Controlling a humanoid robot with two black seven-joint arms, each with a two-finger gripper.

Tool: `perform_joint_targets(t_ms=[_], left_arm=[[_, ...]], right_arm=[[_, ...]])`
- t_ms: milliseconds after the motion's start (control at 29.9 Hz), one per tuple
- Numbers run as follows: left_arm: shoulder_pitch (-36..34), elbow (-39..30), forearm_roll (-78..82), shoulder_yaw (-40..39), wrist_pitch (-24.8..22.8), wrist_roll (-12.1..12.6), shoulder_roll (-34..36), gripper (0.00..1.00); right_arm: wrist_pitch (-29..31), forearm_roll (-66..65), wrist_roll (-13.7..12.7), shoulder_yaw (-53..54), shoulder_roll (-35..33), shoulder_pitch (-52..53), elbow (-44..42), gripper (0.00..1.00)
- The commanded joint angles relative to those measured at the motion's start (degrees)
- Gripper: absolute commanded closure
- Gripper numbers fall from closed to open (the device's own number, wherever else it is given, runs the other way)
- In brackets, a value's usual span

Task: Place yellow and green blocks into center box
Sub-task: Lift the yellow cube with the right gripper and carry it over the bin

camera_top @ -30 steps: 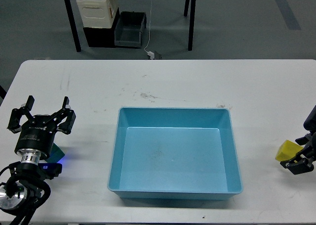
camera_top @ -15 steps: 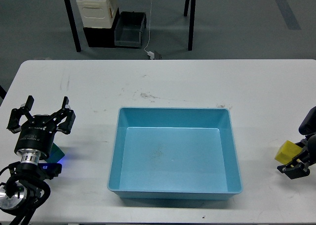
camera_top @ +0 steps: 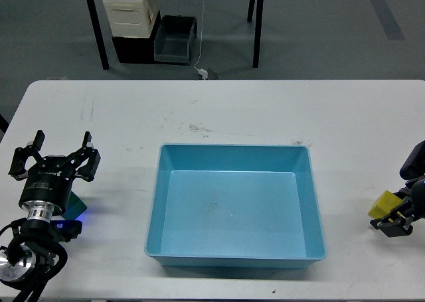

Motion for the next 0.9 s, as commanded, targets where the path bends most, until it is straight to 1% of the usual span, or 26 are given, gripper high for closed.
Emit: perform_joint_targets(t_ms=[0,100,234,301,435,636,769,836,870], left_arm=[[0.0,0.0,0.0,0.0,0.0,0.0,0.0,0.0],[0.0,0.0,0.1,0.0,0.0,0.0,0.0,0.0],[-0.1,0.0,0.0,0.0,0.0,0.0,0.0,0.0],[-0.1,0.0,0.0,0.0,0.0,0.0,0.0,0.0],[-0.2,0.0,0.0,-0.7,0.0,0.0,0.0,0.0],[-0.2,0.0,0.1,-0.9,0.0,0.0,0.1,0.0],[-0.2,0.0,0.1,-0.9,0.1,0.0,0.1,0.0],[-0.2,0.0,0.1,-0.9,0.1,0.0,0.1,0.0],[-0.2,0.0,0.1,-1.0,0.0,0.0,0.1,0.0]], right_arm=[[0.0,0.0,0.0,-0.1,-0.4,-0.1,0.0,0.64],[0.0,-0.1,0.0,-0.1,-0.4,-0.1,0.0,0.87],[-0.3,-0.1,0.0,0.7,-0.9,0.7,-0.2,0.98],[-2.4,0.0,0.0,1.1,-1.6,2.4,-0.3,1.0],[-5.6,0.3,0.0,2.3,-3.7,8.3,-1.2,1.0],[-5.6,0.4,0.0,8.1,-5.0,17.8,-0.7,1.0],[-5.4,2.7,0.0,8.1,-4.2,25.3,0.9,1.0],[-5.2,4.5,0.0,7.6,-2.0,27.6,2.4,1.0],[-4.8,5.3,0.0,7.5,0.3,28.7,3.0,1.0]])
